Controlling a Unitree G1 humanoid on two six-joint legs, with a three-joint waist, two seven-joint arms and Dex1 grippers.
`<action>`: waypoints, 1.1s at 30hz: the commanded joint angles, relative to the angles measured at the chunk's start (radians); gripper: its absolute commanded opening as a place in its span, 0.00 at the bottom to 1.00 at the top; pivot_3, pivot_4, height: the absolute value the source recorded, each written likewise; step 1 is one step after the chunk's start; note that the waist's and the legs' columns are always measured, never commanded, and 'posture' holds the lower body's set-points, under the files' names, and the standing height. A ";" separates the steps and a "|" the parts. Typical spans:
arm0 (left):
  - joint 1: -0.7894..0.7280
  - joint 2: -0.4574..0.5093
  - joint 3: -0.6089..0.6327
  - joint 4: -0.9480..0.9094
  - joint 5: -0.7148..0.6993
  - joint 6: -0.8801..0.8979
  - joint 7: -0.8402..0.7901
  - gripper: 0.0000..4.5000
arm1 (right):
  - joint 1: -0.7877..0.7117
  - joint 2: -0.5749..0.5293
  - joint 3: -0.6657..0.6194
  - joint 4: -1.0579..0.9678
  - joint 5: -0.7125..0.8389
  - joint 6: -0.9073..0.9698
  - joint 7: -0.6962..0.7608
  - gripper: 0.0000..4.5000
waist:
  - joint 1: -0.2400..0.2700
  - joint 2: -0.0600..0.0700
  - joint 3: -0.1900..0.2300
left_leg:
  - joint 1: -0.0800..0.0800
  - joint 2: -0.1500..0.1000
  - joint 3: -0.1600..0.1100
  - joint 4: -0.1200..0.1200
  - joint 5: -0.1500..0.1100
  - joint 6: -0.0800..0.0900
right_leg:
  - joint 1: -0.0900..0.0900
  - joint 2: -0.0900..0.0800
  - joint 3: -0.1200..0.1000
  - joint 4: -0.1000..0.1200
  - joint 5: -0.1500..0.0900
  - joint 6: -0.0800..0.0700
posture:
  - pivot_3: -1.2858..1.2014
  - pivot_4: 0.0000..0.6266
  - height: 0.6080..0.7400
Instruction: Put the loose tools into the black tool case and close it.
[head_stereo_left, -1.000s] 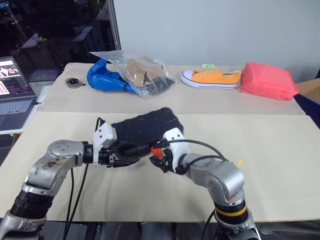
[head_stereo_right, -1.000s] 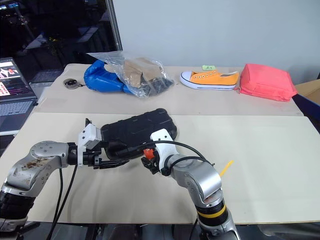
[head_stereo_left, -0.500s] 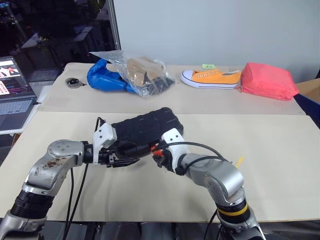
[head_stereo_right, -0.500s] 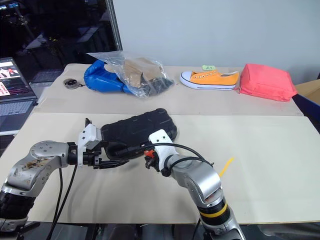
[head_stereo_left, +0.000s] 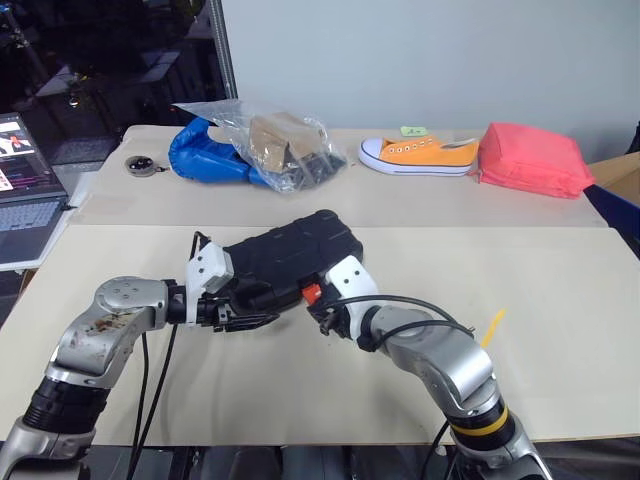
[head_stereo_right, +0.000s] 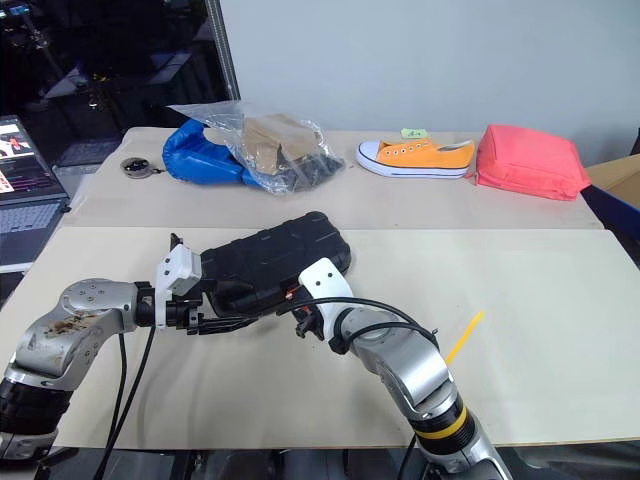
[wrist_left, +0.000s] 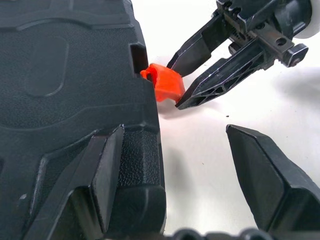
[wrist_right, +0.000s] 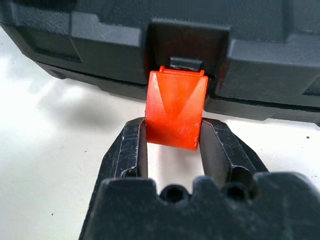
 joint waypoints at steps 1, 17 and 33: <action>-0.006 -0.001 -0.022 -0.008 0.007 0.018 -0.006 0.78 | -0.012 0.044 -0.015 -0.076 0.024 -0.026 0.000 0.26 | 0.000 0.000 0.000 | 0.000 0.000 0.000 0.000 0.000 0.000 | 0.000 0.000 0.000 0.000 0.000 0.000 | 0.52 0.24 1.00; -0.010 -0.008 -0.018 -0.034 -0.001 0.051 0.004 0.78 | -0.041 0.029 -0.001 0.049 0.006 -0.077 0.056 0.63 | -0.007 0.000 0.000 | 0.002 0.000 0.000 0.000 0.001 0.000 | 0.002 0.000 0.000 0.001 -0.001 0.001 | 0.52 0.24 1.00; 0.009 -0.015 -0.001 -0.045 0.001 0.048 0.030 0.78 | -0.037 -0.083 -0.128 -0.027 0.136 0.034 0.145 0.01 | 0.005 0.000 0.000 | 0.001 0.000 -0.001 0.000 0.001 0.000 | 0.001 0.000 -0.001 -0.002 -0.001 0.001 | 0.52 0.24 1.00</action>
